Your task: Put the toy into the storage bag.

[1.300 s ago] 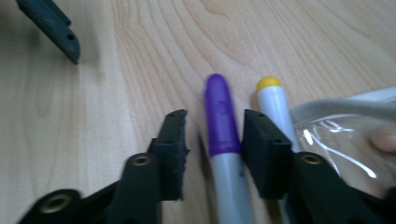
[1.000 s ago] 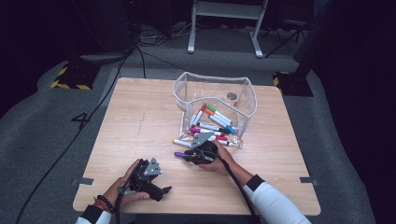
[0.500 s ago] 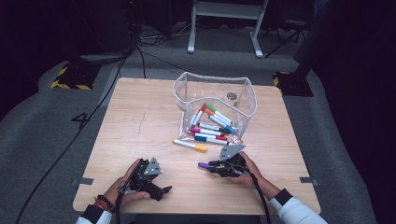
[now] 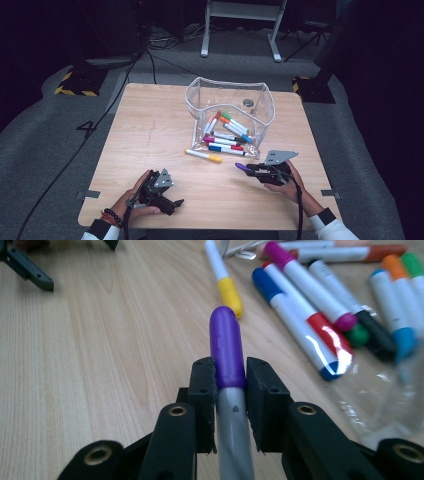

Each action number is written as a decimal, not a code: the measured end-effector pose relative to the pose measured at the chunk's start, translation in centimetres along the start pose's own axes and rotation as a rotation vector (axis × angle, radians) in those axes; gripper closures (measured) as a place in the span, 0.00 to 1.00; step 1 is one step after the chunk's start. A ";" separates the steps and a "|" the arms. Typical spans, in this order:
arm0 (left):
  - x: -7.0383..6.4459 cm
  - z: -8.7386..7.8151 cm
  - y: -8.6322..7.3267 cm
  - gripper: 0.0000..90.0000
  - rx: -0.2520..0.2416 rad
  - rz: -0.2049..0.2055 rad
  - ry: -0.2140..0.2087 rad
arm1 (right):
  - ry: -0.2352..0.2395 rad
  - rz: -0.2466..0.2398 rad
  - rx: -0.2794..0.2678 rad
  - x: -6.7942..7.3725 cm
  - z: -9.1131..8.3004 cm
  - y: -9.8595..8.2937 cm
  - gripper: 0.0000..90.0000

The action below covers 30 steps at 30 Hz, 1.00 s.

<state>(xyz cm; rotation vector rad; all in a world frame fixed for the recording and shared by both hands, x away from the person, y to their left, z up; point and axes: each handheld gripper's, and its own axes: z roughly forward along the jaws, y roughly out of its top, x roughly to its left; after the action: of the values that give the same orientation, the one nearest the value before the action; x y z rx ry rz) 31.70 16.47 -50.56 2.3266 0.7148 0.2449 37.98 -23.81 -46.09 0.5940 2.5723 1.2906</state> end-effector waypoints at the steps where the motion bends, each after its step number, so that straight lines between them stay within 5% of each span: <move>1: 0.0 0.0 0.0 0.00 0.000 0.000 0.000 | -0.004 0.006 -0.011 -0.1 -0.5 0.1 0.83; 13: 0.0 0.0 0.0 0.00 0.000 0.001 -0.001 | -0.088 -0.062 -0.092 -0.5 -6.0 3.6 0.83; 30: 0.0 0.0 0.0 0.00 0.001 0.001 -0.001 | -0.128 -0.153 -0.158 -0.3 -10.0 10.6 0.83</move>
<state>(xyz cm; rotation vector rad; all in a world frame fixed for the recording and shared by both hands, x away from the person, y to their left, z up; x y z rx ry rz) 31.75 16.47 -50.56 2.3278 0.7138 0.2439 37.54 -25.48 -31.64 0.4262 2.3365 1.3428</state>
